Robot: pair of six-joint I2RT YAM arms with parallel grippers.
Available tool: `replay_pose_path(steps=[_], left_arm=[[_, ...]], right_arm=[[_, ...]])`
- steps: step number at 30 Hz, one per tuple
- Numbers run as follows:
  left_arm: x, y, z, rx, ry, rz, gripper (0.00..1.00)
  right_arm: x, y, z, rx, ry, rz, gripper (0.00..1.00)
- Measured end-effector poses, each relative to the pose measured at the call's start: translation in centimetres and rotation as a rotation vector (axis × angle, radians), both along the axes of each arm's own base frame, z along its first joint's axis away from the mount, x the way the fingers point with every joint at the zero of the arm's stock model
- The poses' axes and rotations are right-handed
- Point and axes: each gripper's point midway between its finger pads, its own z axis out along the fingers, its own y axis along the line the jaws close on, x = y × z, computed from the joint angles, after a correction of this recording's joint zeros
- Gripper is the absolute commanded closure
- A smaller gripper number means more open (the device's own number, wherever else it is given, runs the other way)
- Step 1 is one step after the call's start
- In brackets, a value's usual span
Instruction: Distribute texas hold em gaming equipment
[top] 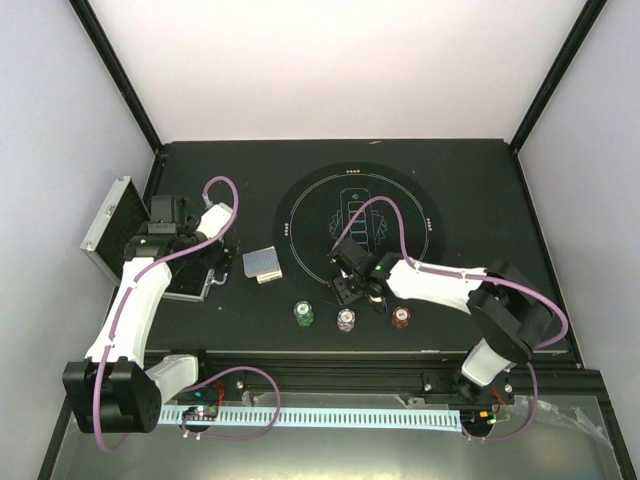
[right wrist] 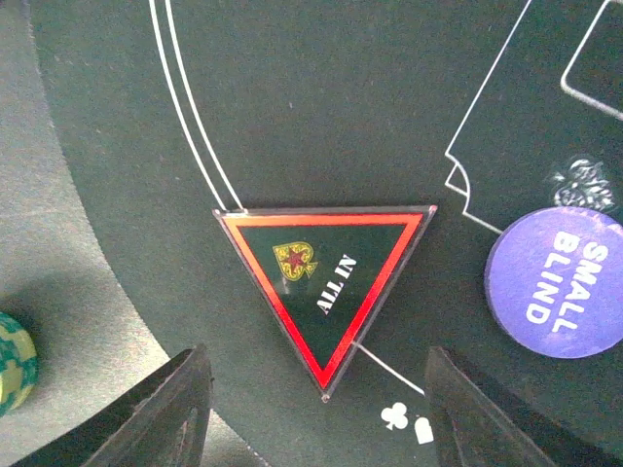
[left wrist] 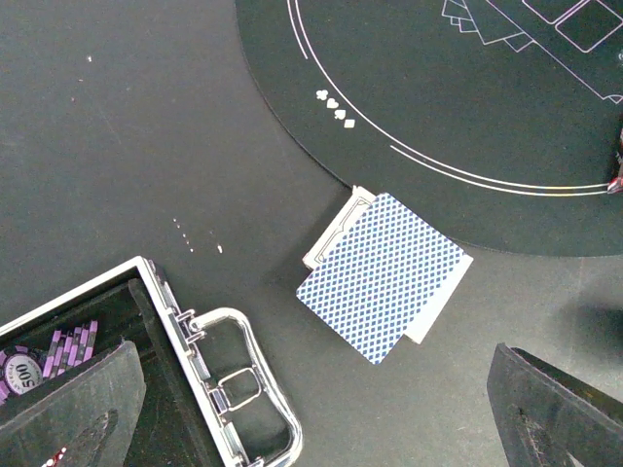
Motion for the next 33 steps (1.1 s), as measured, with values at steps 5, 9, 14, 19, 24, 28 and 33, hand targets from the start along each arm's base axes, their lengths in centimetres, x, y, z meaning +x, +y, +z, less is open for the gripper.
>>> replay_pose_path(steps=[5,9,14,19,24,28,33], left_arm=[[0.0,-0.1,0.0,-0.006,0.001,-0.002,0.01],[-0.3,-0.2,0.0,-0.013,0.013,-0.006,0.01],[-0.4,-0.4,0.4,-0.025,0.013,-0.015,0.01],[-0.5,-0.5,0.3,-0.030,0.019,-0.017,0.01],[-0.3,-0.5,0.8,-0.031,0.010,-0.014,0.01],[-0.1,-0.5,1.3,-0.031,0.000,-0.013,0.01],[0.0,-0.4,1.4,-0.035,-0.002,-0.007,0.01]], right_arm=[[-0.5,-0.2,-1.8,-0.037,0.045,0.010,0.41],[-0.7,-0.4,-3.0,-0.071,0.071,0.016,0.47],[-0.3,0.0,-3.2,-0.081,0.070,0.022,0.54],[0.2,0.2,-3.4,-0.098,0.066,0.022,0.57],[0.8,0.5,-3.5,-0.110,0.070,0.024,0.57],[1.8,1.2,-3.5,-0.122,0.072,0.034,0.58],[4.0,3.0,-3.5,-0.118,0.067,0.045,0.59]])
